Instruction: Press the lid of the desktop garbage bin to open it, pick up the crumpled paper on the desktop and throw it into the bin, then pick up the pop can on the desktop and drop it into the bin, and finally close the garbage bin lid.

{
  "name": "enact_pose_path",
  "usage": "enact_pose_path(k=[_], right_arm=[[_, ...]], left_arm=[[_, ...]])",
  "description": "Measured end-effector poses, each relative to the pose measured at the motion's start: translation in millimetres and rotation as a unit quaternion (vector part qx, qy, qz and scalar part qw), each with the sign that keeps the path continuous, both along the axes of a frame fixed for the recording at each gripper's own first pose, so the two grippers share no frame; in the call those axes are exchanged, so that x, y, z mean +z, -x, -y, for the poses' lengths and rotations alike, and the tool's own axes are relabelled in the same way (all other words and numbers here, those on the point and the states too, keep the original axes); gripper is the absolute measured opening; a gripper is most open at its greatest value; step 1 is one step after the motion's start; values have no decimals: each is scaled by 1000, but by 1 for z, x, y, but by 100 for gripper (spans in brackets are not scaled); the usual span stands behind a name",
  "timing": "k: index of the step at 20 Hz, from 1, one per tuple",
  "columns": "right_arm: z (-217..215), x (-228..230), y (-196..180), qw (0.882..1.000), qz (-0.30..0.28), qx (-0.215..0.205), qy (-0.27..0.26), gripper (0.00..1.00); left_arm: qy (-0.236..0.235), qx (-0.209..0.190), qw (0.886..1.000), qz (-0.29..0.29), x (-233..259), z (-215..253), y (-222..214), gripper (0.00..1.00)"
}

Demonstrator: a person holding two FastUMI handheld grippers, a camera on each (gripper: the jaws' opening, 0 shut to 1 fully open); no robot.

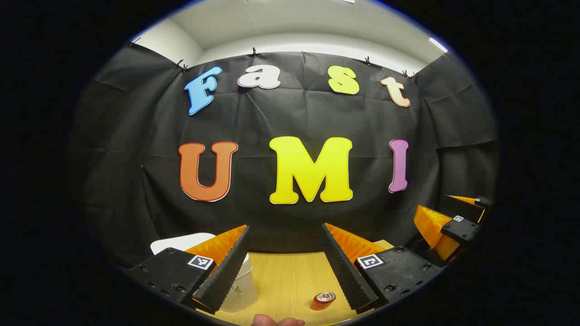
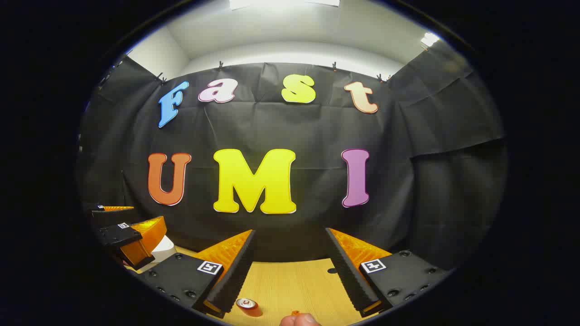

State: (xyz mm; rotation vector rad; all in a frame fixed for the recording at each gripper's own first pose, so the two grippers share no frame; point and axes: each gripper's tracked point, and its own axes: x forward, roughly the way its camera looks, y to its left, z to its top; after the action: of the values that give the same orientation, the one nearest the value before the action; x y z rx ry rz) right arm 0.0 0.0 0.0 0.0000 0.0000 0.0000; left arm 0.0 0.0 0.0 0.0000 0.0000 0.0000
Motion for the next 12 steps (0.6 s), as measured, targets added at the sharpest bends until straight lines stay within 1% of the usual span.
enact_pose_path(k=[7, 8, 9, 12], right_arm=[[8, 0, -2, 1000, 1, -4, 0, 95], [11, -1, -4, 1000, 1, -8, 1, 93], [13, -4, -4, 1000, -1, -9, -1, 95], [19, -8, -5, 1000, -8, -16, -6, 95]], left_arm=[[0, 14, 1000, -3, -2, -4, -2, 99], [-2, 14, 1000, -3, -4, -4, -3, 99], [-3, 15, 1000, -3, -4, -4, -4, 99], [-7, 16, 1000, -2, -2, -2, -4, 99]])
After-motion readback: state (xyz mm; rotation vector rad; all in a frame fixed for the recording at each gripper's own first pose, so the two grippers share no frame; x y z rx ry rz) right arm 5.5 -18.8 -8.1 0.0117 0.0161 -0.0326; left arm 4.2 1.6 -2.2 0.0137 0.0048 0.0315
